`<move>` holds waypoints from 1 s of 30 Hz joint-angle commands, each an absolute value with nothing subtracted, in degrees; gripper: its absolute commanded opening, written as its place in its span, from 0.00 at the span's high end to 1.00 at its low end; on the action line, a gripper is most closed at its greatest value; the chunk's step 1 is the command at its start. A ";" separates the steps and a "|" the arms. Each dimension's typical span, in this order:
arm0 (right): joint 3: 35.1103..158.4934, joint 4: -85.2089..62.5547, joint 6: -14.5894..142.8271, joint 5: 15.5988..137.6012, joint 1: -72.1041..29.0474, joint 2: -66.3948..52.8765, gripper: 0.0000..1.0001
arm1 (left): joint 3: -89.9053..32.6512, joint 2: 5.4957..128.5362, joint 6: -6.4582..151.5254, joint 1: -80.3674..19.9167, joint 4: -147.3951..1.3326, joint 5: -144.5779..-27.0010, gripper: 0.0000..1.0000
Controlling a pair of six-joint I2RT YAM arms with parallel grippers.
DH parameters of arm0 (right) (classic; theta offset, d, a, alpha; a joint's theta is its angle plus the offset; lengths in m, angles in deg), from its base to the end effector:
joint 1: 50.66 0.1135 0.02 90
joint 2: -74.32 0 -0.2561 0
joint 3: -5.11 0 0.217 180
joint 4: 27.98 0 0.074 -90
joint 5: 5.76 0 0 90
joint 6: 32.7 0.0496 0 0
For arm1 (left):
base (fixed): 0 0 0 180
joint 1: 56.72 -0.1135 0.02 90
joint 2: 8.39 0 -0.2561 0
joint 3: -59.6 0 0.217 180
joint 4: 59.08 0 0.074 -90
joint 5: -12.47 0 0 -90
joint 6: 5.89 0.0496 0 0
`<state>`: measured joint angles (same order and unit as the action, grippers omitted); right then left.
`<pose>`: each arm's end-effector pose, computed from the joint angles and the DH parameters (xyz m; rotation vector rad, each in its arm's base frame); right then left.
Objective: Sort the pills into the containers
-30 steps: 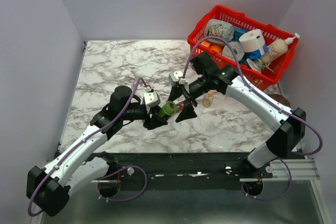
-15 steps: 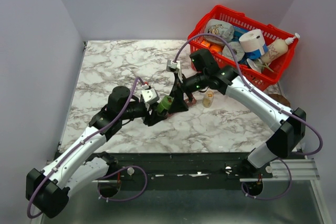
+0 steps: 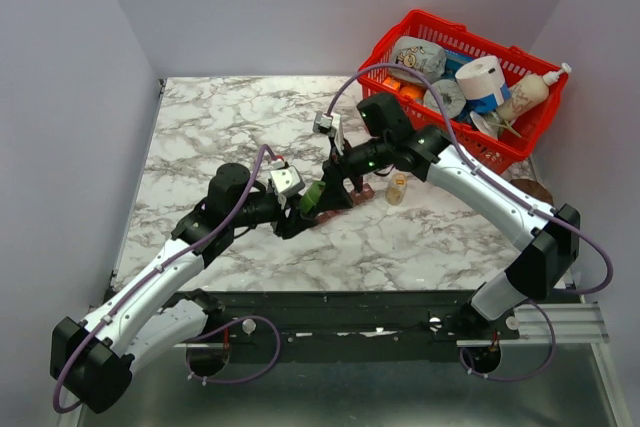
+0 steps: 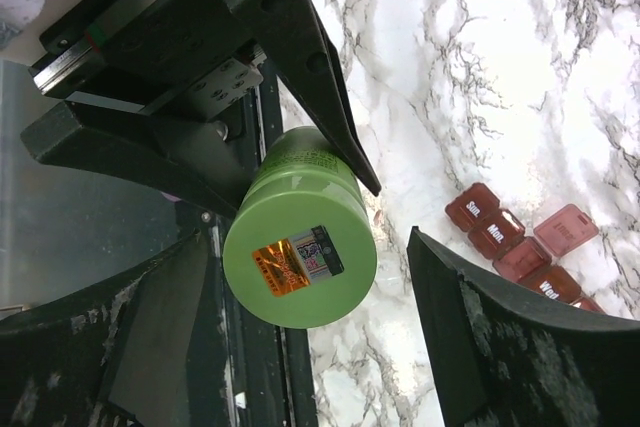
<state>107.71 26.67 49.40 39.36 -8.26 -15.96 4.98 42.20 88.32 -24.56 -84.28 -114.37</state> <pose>0.2082 0.2375 0.3424 -1.3562 1.9021 1.2075 0.1365 -0.1209 0.2856 1.0201 1.6952 -0.9425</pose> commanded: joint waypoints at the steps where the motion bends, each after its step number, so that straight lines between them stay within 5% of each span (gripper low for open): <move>1: 109.85 25.69 50.36 41.26 -7.85 -16.29 0.14 | 3.46 42.23 88.07 -24.56 -82.69 -113.48 1.00; 5: 110.29 25.87 50.19 40.82 -7.85 -16.64 0.21 | 3.38 42.23 88.07 -24.56 -83.04 -113.48 1.00; 13: 112.48 29.12 47.20 36.26 -7.85 -18.40 0.59 | 3.46 41.97 88.16 -24.56 -83.22 -113.83 1.00; 16: 115.38 34.02 38.71 29.07 -7.85 -20.07 0.61 | 3.46 42.06 89.82 -24.47 -84.27 -117.06 1.00; 23: 115.33 49.35 -9.06 21.75 -7.41 -18.24 0.64 | 3.02 42.15 92.73 -24.56 -87.18 -126.90 1.00; 26: 109.25 40.93 -15.80 22.01 -7.41 -14.55 0.63 | 2.94 42.58 92.73 -24.47 -87.44 -128.50 1.00; 30: 117.47 46.77 -15.22 23.06 -7.41 -19.89 0.62 | 2.94 42.76 92.90 -24.56 -87.26 -127.98 1.00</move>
